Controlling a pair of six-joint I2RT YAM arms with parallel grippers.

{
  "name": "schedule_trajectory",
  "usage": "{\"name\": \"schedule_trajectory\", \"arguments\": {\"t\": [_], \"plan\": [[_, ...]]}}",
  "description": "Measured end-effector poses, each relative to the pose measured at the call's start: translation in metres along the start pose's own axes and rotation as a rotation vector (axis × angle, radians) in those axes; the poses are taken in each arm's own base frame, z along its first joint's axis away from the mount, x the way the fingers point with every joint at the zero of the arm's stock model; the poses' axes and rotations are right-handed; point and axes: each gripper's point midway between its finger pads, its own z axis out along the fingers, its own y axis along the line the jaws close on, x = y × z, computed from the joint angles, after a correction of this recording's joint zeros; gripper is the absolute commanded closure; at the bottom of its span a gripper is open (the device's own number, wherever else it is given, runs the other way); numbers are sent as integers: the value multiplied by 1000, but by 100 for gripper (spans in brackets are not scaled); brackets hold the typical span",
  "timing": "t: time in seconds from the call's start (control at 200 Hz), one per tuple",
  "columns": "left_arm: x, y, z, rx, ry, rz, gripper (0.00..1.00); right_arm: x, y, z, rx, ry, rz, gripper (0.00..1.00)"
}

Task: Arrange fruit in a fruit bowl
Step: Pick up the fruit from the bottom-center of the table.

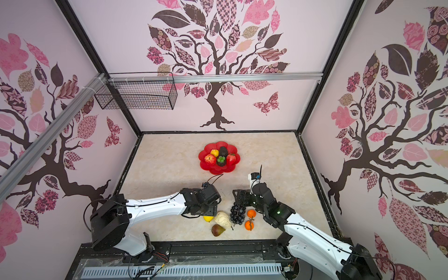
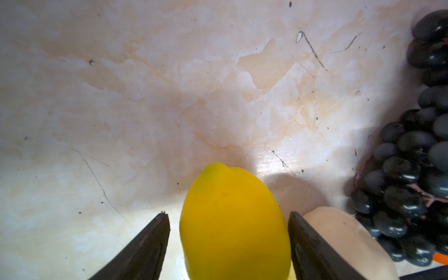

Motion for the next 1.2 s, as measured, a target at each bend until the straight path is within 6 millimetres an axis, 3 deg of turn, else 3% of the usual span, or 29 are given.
{"name": "schedule_trajectory", "arguments": {"t": [0.305, 0.72, 0.95, 1.2], "plan": [[3, 2, 10, -26, 13, 2, 22, 0, 0, 0, -1, 2, 11, 10], [-3, -1, 9, -3, -7, -21, 40, 5, -1, 3, 2, 23, 17, 10], [-31, 8, -24, 78, -138, -107, 44, 6, 0, 3, -2, 28, 21, 10], [-70, 45, -71, 228, -342, -336, 43, 8, 5, 4, -30, 46, 43, 11]]}}
